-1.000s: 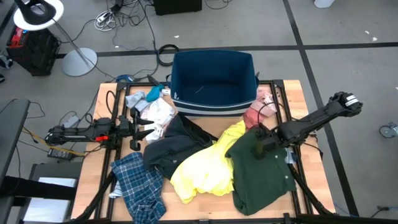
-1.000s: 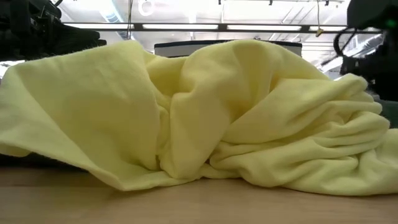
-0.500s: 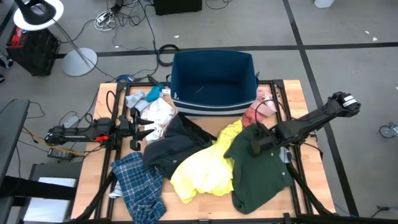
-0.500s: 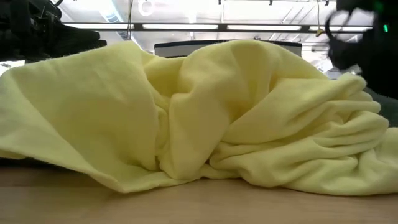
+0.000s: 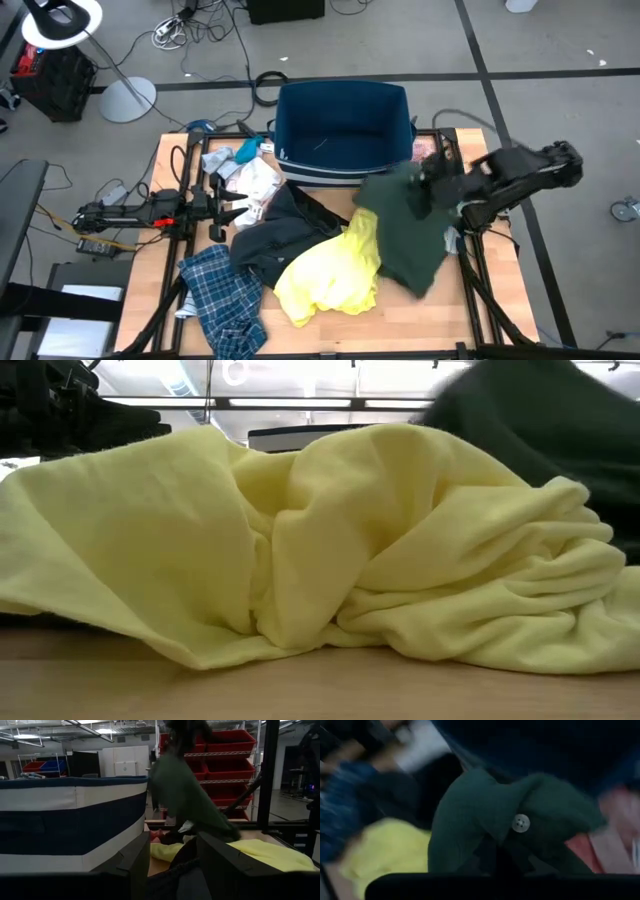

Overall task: Sort clothes
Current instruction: Put the green shirt into the blue bin

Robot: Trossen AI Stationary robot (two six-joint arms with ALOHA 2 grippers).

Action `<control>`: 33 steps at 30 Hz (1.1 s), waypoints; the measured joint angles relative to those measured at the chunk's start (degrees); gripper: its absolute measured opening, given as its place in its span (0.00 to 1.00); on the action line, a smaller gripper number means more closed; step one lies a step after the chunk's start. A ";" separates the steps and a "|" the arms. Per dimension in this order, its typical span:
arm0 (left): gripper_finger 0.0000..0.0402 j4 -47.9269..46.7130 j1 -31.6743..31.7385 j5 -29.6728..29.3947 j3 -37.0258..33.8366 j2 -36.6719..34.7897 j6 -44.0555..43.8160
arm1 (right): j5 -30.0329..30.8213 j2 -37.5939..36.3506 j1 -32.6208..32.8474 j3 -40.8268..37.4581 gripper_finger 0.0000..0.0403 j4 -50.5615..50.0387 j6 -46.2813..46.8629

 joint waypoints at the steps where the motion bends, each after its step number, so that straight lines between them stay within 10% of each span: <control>1: 0.42 0.01 -0.01 0.01 0.00 0.00 0.01 | 0.59 0.40 -0.93 2.43 0.01 1.20 -2.79; 20: 0.42 0.02 -0.02 0.01 0.00 0.00 0.00 | -10.61 24.26 -26.66 48.91 0.01 28.08 -51.28; 27: 0.42 0.01 -0.01 0.00 0.00 0.00 0.00 | -18.02 26.93 -36.93 47.17 0.01 52.38 -58.04; 33: 0.42 0.02 -0.02 0.00 0.00 0.00 0.00 | -18.20 29.83 -43.62 47.16 0.01 54.20 -58.35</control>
